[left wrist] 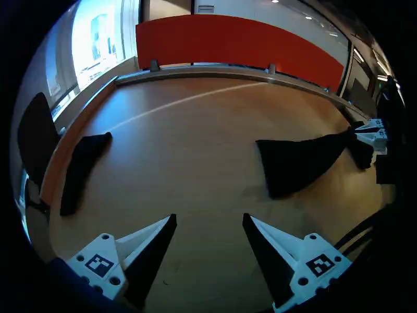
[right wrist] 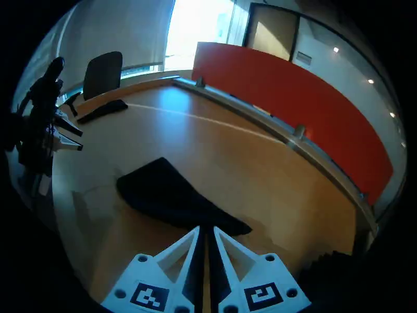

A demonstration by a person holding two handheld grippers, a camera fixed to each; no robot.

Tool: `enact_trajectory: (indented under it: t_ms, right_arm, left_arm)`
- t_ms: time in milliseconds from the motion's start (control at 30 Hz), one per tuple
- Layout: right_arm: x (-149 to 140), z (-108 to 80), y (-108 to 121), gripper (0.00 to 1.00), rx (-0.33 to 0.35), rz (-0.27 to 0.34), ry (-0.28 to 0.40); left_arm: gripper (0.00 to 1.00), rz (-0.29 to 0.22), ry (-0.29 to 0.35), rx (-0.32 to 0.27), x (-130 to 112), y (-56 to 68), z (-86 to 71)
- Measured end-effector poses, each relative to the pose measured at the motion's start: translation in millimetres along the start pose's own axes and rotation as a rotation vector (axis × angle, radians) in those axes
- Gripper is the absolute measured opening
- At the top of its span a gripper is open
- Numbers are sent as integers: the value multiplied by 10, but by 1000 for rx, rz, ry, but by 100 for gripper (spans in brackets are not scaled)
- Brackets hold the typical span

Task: Fold towel

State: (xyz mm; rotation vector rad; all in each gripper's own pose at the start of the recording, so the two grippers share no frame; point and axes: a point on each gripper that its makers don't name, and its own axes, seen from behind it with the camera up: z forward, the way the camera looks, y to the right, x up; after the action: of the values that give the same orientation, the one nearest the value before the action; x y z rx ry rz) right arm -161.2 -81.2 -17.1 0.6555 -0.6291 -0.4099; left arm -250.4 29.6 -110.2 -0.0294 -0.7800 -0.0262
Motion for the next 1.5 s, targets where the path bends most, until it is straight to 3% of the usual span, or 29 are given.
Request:
enact_trajectory:
  t_ms: [367, 767, 1067, 1500]
  right_arm:
    - [138, -156, 126, 8, -25, -23, 17]
    - [221, -25, 14, 7, 8, -51, 18]
    - [436, 186, -246, 7, 68, -96, 35]
    - [531, 516, -776, 6, 177, -118, 23]
  left_arm:
    - [94, 2, -2, -6, 23, 44, 13]
    - [94, 6, -3, -12, 36, 89, 26]
    - [94, 0, 2, -15, 55, 102, 20]
    - [94, -17, 15, -3, 71, -4, -32]
